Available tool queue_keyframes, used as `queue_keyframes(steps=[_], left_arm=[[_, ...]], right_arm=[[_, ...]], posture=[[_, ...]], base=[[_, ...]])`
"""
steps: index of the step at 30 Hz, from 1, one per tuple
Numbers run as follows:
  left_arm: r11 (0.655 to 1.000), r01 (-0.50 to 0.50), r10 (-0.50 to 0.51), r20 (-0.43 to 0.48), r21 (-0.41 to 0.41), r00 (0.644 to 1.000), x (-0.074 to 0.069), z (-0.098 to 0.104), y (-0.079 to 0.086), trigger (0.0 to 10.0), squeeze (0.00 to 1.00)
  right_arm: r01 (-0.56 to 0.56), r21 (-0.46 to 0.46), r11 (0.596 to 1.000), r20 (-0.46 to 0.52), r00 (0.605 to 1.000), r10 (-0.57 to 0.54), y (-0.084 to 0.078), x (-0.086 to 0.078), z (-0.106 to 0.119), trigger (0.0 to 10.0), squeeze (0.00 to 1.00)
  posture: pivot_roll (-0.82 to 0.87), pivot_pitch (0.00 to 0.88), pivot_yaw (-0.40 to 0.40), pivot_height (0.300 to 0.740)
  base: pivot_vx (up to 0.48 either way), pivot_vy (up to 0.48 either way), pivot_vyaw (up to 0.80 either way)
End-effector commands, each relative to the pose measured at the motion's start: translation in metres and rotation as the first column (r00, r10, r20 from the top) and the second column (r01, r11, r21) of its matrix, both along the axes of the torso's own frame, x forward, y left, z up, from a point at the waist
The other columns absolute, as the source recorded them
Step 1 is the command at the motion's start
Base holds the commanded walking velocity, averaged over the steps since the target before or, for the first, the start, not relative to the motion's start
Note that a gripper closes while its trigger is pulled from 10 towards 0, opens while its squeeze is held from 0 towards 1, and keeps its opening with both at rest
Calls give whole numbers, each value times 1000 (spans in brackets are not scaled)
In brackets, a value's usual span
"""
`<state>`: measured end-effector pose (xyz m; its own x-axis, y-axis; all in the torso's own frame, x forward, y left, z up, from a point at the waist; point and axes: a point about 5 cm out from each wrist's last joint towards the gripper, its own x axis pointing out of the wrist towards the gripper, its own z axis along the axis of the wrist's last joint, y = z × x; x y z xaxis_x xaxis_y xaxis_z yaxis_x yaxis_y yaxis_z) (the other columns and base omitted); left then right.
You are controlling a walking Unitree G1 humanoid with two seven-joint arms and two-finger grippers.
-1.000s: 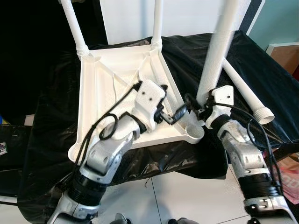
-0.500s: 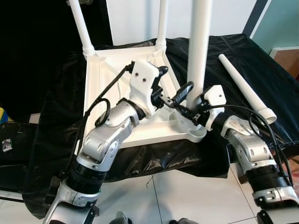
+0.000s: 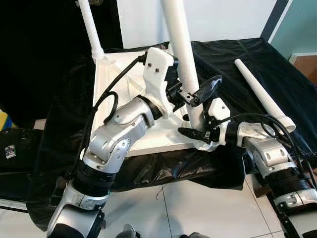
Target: Building children table
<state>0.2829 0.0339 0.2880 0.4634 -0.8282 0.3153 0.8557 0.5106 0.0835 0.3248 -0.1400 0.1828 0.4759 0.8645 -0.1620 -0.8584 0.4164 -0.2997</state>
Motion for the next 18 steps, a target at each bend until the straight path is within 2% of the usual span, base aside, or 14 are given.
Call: queue_keyframes(steps=[1, 2, 3, 4, 15, 17, 18], left_arm=[[915, 384, -394, 71, 126, 916, -21, -2, -10, 10000, 0], [907, 403, -412, 62, 121, 909, -22, -1, -10, 4667, 0], [907, 403, -412, 62, 121, 909, -22, -1, -10, 4667, 0], [904, 415, -422, 52, 103, 905, -22, 0, -10, 0, 0], [900, 429, -433, 44, 72, 900, -22, 7, -6, 0, 0], [909, 411, -414, 44, 64, 909, -20, 9, -6, 0, 0], [913, 403, -406, 47, 63, 913, -19, 10, -5, 0, 0]], right_arm=[[-15, -19, 1000, -3, 1000, 15, 0, 1, 1, 10000, 0], [-18, -26, 1000, 0, 1000, 18, 0, 2, 2, 10000, 0], [-18, -26, 1000, 0, 1000, 18, 0, 2, 2, 10000, 0], [-18, -30, 999, 3, 1000, 18, 0, 3, 3, 10000, 0], [-24, -33, 999, 8, 1000, 24, -2, 8, 7, 10000, 0], [-16, -28, 999, 10, 1000, 16, -2, 10, 8, 10000, 0], [-13, -23, 1000, 12, 1000, 13, -3, 11, 8, 10000, 110]], posture=[[53, 25, -54, 740], [53, 21, -56, 740], [53, 21, -56, 740], [52, 20, -56, 740], [57, 19, -57, 740], [57, 19, -57, 740], [58, 20, -56, 740]], base=[[0, 0, 0], [0, 0, 0], [0, 0, 0], [0, 0, 0], [0, 0, 0], [0, 0, 0], [0, 0, 0]])
